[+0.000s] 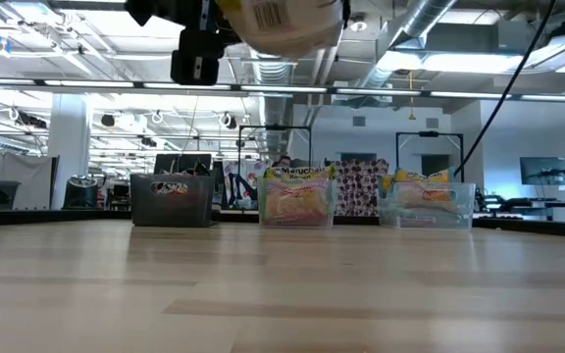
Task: Sort Maruchan noodles
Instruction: Put the black noodle pack into the black bin
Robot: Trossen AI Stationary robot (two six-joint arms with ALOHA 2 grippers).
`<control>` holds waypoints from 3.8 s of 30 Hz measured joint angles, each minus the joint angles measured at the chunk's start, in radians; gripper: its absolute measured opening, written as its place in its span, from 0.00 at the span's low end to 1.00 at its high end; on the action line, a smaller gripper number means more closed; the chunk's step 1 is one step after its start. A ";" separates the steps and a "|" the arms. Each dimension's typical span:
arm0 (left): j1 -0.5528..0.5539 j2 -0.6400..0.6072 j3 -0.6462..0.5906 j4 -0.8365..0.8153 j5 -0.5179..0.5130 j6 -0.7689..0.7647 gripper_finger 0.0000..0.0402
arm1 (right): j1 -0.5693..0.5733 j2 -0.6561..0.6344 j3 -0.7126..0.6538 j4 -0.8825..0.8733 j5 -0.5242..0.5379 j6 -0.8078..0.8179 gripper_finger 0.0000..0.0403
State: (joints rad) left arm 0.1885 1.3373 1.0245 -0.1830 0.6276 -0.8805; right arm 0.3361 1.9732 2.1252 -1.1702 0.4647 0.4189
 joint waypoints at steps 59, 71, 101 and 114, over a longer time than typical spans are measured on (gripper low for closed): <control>0.008 -0.001 0.000 0.232 0.048 -0.081 0.02 | -0.077 0.002 0.047 0.006 -0.030 -0.036 0.01; 0.056 0.000 0.001 0.231 0.084 -0.035 0.00 | -0.080 0.002 0.047 0.003 -0.030 -0.038 0.21; 0.580 -0.002 0.001 0.190 0.372 0.163 0.00 | -0.367 -0.199 0.049 -0.156 -0.044 -0.088 0.38; 0.741 -0.125 0.001 -0.244 0.195 0.664 0.00 | -0.508 -0.183 0.048 -0.285 -0.044 -0.087 0.38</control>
State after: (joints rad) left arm 0.9295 1.2127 1.0256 -0.4269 0.8230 -0.2160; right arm -0.1718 1.7899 2.1729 -1.4556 0.4206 0.3317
